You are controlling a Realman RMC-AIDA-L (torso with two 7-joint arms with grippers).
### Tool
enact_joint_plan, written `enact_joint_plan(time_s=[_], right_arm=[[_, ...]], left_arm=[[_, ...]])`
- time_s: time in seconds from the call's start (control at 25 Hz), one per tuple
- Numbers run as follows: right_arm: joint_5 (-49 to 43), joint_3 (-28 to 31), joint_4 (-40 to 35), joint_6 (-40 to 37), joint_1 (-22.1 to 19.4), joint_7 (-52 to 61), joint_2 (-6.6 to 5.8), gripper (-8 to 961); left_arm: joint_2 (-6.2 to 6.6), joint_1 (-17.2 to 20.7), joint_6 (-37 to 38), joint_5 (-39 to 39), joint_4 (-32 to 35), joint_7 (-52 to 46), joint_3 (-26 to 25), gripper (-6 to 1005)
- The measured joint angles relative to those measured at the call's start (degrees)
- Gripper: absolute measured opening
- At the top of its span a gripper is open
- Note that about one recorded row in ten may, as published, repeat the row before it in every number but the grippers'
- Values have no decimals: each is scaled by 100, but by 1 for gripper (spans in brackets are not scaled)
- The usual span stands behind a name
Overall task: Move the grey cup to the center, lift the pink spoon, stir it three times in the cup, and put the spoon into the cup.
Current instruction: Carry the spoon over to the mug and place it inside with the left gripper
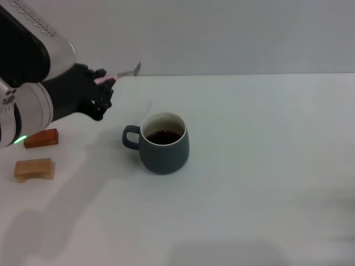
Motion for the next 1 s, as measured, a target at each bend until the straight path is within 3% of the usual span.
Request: enact_joint_plan(time_s=[0.28, 1.0], right_arm=[[6, 56, -20, 9, 0, -1, -12, -1], [433, 197, -232, 40, 5, 13, -8, -1]], left_arm=[[-6, -196, -908, 6, -47, 200, -83, 141], [-12, -581, -1132, -14, -3, 738, -90, 141]])
